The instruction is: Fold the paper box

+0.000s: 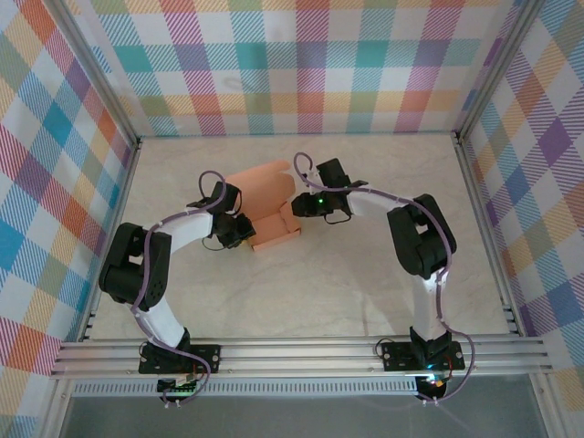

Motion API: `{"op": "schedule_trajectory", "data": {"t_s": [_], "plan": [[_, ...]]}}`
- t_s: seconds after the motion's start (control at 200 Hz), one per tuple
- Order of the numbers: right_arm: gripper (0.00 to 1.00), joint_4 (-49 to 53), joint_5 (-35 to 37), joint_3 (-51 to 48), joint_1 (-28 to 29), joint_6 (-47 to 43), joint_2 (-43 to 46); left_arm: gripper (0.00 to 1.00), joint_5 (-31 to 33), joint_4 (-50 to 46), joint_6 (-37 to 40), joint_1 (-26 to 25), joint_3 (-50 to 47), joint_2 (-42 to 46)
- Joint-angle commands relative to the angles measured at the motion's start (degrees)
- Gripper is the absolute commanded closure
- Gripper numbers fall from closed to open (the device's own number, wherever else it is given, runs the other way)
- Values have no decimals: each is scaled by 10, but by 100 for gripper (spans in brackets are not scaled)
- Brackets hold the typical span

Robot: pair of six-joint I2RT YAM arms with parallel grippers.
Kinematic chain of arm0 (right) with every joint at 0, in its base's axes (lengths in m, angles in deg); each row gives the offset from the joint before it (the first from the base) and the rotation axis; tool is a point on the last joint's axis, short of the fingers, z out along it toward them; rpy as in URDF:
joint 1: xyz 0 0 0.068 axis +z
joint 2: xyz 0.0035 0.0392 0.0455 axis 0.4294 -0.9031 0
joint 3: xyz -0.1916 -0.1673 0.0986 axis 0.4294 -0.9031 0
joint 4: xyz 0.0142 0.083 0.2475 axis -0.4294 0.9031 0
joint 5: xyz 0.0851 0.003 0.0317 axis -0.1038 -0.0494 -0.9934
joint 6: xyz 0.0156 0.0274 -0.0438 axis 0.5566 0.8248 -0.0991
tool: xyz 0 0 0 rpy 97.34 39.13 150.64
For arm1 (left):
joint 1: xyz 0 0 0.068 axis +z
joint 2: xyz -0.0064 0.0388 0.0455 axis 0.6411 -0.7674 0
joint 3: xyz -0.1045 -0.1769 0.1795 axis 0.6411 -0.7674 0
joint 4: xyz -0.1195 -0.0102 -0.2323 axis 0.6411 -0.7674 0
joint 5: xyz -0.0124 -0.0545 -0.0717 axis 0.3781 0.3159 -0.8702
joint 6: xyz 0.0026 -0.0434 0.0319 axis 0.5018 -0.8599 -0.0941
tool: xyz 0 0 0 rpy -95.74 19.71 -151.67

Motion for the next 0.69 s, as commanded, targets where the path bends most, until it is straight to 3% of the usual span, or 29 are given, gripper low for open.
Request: {"op": "schedule_trajectory", "data": {"t_s": [0.0,0.35,0.69], "plan": [[71,14,-35,19,3,3,-20,80,-1,-19,10,-6,15,-12],[78,39,-40,33,13,-16,-34,80,-4,-21,13,-8,17,-16],[80,159,103,87,57,-87,-51,79,-9,-19,15,-13,23,-22]]}}
